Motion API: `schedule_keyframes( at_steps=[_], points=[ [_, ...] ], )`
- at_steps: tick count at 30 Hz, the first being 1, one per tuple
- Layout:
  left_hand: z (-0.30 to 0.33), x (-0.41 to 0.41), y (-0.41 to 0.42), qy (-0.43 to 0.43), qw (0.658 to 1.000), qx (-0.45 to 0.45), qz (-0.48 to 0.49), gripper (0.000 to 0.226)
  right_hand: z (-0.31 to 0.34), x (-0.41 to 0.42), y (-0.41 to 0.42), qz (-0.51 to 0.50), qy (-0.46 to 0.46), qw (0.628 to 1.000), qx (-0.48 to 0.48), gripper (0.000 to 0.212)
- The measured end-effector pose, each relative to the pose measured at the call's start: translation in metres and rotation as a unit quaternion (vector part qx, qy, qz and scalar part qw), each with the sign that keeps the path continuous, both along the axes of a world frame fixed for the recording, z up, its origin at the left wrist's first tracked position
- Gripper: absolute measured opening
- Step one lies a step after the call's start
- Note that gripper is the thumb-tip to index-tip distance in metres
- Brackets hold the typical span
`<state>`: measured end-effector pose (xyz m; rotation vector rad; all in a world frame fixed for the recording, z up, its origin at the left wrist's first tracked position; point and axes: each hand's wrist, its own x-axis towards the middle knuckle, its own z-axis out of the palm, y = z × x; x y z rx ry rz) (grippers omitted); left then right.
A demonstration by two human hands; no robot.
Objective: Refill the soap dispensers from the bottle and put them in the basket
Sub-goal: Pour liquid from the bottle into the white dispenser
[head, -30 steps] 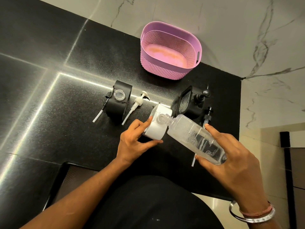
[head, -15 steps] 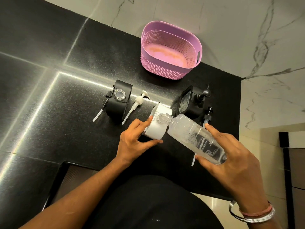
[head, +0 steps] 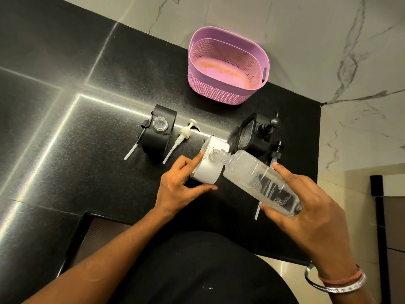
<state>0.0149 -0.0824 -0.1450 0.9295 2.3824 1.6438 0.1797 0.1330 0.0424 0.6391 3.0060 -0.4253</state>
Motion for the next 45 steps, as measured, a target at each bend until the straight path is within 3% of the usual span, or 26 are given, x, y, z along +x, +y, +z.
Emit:
schedule_keyframes(
  at_steps=[45],
  points=[
    [-0.0023,0.0,0.0003,-0.001,1.0,0.005,0.003,0.089,0.0019,0.0,0.0001,0.006,-0.009,1.0,0.014,0.092]
  ],
)
